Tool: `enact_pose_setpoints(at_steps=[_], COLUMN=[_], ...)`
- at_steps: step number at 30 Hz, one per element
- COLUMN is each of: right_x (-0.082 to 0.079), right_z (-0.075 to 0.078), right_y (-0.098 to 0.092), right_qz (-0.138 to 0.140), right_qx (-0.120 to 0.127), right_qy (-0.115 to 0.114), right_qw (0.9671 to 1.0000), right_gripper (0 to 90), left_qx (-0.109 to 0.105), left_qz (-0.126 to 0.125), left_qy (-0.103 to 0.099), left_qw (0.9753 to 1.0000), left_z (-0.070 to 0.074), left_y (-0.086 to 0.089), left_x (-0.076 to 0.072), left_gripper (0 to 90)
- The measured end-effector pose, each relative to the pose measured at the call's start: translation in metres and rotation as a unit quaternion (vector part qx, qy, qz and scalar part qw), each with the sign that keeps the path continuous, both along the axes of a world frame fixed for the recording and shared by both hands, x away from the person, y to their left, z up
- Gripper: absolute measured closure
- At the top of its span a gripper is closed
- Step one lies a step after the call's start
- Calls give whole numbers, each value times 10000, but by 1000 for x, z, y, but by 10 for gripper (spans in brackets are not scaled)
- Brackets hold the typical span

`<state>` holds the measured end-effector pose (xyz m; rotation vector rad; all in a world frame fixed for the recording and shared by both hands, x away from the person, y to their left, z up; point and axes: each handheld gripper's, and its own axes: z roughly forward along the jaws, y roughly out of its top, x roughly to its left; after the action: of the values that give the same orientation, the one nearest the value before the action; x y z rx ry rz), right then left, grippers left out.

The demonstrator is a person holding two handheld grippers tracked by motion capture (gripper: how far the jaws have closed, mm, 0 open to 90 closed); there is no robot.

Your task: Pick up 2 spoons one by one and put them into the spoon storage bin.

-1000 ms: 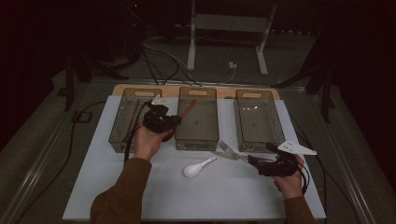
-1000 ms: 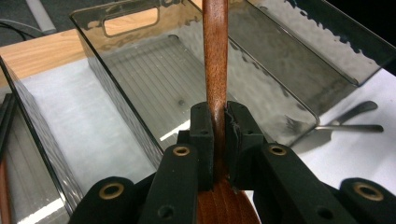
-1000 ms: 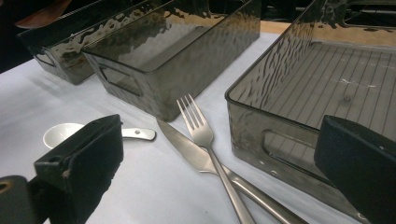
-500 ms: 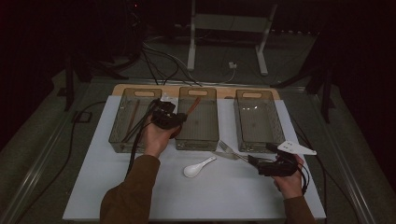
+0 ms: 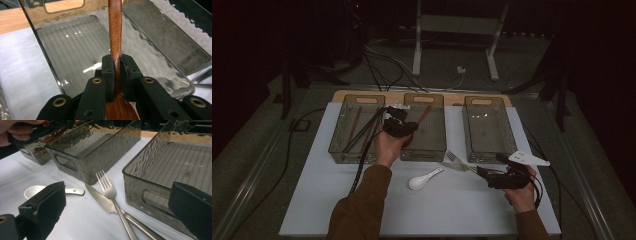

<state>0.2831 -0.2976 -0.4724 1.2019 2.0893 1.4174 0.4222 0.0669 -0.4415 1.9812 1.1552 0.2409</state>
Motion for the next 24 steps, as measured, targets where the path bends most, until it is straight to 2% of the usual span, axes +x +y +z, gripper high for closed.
enact_pose_setpoints(at_steps=[5,9,11,14,17,19,21,23,24], right_x=[0,0,0,0,0,0,0,0,-1], right_z=[0,-1,-1,0,0,0,0,0,0], right_y=[0,0,0,0,0,0,-1,-1,-1], right_qz=[3,10,12,7,5,5,-2,0,0], right_qx=[-1,3,8,14,13,10,13,8,8], right_qy=[14,15,17,14,7,-6,-2,-5,-10], right_qw=[10000,10000,10000,10000,10000,10000,10000,10000,10000], right_gripper=[18,18,18,18,18,18,18,18,18], left_qx=[-52,-3,-43,-199,-358,-311,-321,-273,-274], left_qz=[65,84,42,-18,-18,45,63,61,27], left_qy=[64,162,145,24,-72,-194,-201,-248,-253], left_qw=[9999,9998,9999,9998,9993,9993,9993,9993,9993], left_z=[-7,-12,-14,-11,-7,-4,-1,1,2], left_y=[-1,-1,-2,-3,-2,-2,-1,0,0], left_x=[6,10,9,7,5,2,0,-3,-4], left_gripper=[831,827,811,676,497,369,248,171,166])
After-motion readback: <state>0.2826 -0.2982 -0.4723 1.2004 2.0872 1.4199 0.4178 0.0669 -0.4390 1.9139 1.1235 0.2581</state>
